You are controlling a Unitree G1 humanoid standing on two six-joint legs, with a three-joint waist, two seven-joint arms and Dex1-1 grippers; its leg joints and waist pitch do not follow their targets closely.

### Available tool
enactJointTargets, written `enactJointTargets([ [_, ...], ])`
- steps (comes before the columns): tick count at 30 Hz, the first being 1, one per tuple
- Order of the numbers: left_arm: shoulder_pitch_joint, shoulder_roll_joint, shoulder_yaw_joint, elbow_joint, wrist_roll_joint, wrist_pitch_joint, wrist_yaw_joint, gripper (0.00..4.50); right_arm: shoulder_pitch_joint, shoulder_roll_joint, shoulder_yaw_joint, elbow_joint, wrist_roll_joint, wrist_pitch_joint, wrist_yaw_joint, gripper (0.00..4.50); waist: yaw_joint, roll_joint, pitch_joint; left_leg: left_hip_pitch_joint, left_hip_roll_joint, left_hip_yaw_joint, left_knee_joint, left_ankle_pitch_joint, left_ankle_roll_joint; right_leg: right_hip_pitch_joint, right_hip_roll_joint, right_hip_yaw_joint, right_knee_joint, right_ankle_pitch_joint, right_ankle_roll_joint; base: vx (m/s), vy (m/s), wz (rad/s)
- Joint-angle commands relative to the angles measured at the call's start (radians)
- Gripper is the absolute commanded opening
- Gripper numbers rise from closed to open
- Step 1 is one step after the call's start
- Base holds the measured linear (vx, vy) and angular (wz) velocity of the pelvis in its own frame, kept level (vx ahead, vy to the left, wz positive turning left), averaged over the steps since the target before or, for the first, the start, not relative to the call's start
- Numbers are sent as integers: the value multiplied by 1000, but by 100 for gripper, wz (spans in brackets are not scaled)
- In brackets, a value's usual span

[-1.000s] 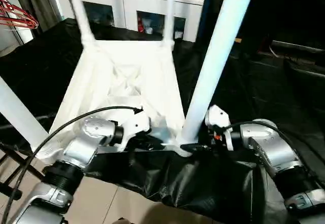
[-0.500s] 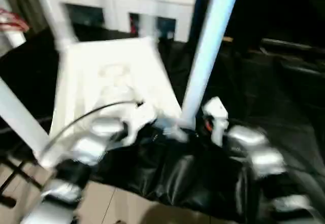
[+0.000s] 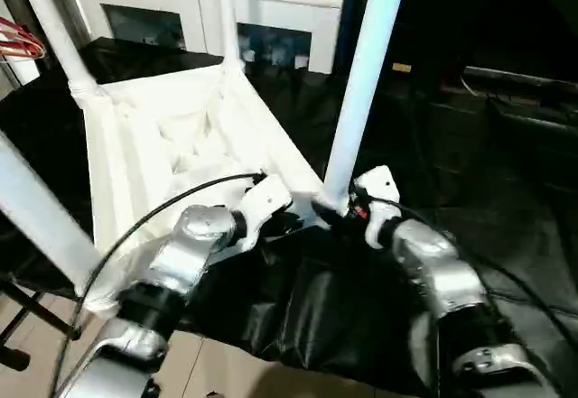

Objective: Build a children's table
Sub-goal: Rotate leg to tighten

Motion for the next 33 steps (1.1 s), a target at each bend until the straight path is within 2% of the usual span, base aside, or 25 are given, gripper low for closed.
enactJointTargets([
  [1, 19, -14, -49, -58, -80, -66, -104, 0, 9, -27, 101, -57, 14, -16, 177, 369, 4, -5, -65, 9, 64, -34, -61, -139, 80, 49, -107, 73, -78, -157, -191, 0, 0, 0],
  [3, 23, 10, -50, -63, -86, -70, -140, 0, 14, -70, 111, -70, 19, -19, 248, 369, 8, -4, -64, 13, 64, -31, -60, -141, 88, 45, -106, 73, -80, -161, -195, 0, 0, 0],
  [5, 23, 23, -48, -62, -90, -69, -159, 0, 16, -94, 115, -77, 26, -14, 290, 369, 11, -2, -61, 14, 67, -31, -62, -154, 81, 42, -106, 73, -82, -187, -196, 0, 0, 0],
  [8, 27, 59, -43, -66, -104, -81, -226, 0, 15, -144, 116, -84, 34, -15, 378, 369, 12, -4, -61, 13, 66, -33, -62, -173, 67, 46, -106, 72, -84, -220, -188, 0, 0, 0],
  [9, 27, 77, -41, -63, -105, -87, -249, 0, 15, -163, 119, -86, 40, -15, 414, 369, 13, -7, -62, 14, 66, -32, -62, -174, 72, 43, -105, 72, -83, -219, -188, 0, 0, 0],
  [12, 29, 103, -41, -66, -110, -85, -289, 0, 16, -189, 128, -100, 56, -2, 464, 369, 18, -6, -62, 13, 66, -31, -61, -160, 77, 45, -105, 72, -82, -211, -190, 0, 0, 0],
  [16, 31, 128, -44, -73, -122, -85, -333, 0, 22, -211, 148, -119, 62, 7, 516, 336, 25, -6, -66, 13, 67, -30, -59, -134, 80, 44, -104, 72, -74, -167, -203, 0, 0, 0],
  [17, 31, 132, -43, -73, -124, -86, -338, 0, 25, -215, 152, -122, 61, 6, 527, 315, 27, -9, -67, 14, 68, -29, -59, -131, 82, 45, -105, 72, -74, -162, -204, 0, 0, 0],
  [18, 28, 136, -42, -69, -125, -89, -344, 0, 27, -215, 156, -127, 61, 7, 535, 305, 29, -7, -66, 14, 69, -30, -59, -127, 82, 44, -106, 71, -73, -159, -206, 0, 0, 0],
  [19, 27, 139, -42, -69, -128, -89, -349, 0, 30, -213, 158, -131, 62, 9, 540, 301, 31, -10, -67, 14, 69, -30, -60, -129, 79, 44, -106, 71, -73, -163, -203, 0, 0, 0],
  [26, 31, 138, -43, -74, -137, -88, -354, 0, 43, -208, 171, -147, 75, 22, 561, 277, 32, -11, -70, 13, 68, -30, -59, -126, 74, 46, -107, 71, -72, -171, -197, 0, 0, 0],
  [30, 26, 93, -27, -56, -118, -84, -260, 0, 64, -155, 151, -153, 82, 17, 477, 275, 31, -13, -69, 14, 68, -31, -60, -133, 68, 45, -108, 72, -75, -189, -191, 0, 0, 0],
  [31, 13, 56, -17, -37, -103, -72, -187, 0, 57, -96, 128, -120, 53, 28, 340, 274, 29, -14, -66, 14, 68, -32, -61, -142, 61, 44, -110, 72, -78, -210, -188, 0, 0, 0],
  [32, 7, 42, -15, -29, -93, -69, -156, 0, 51, -72, 119, -97, 34, 24, 277, 274, 26, -14, -65, 14, 67, -31, -61, -146, 57, 41, -108, 72, -79, -221, -186, 0, 0, 0],
  [33, 3, 32, -13, -25, -87, -66, -136, 0, 48, -58, 114, -83, 24, 21, 242, 274, 21, -15, -60, 15, 64, -34, -65, -171, 39, 39, -110, 70, -87, -278, -175, 0, 0, 0],
])
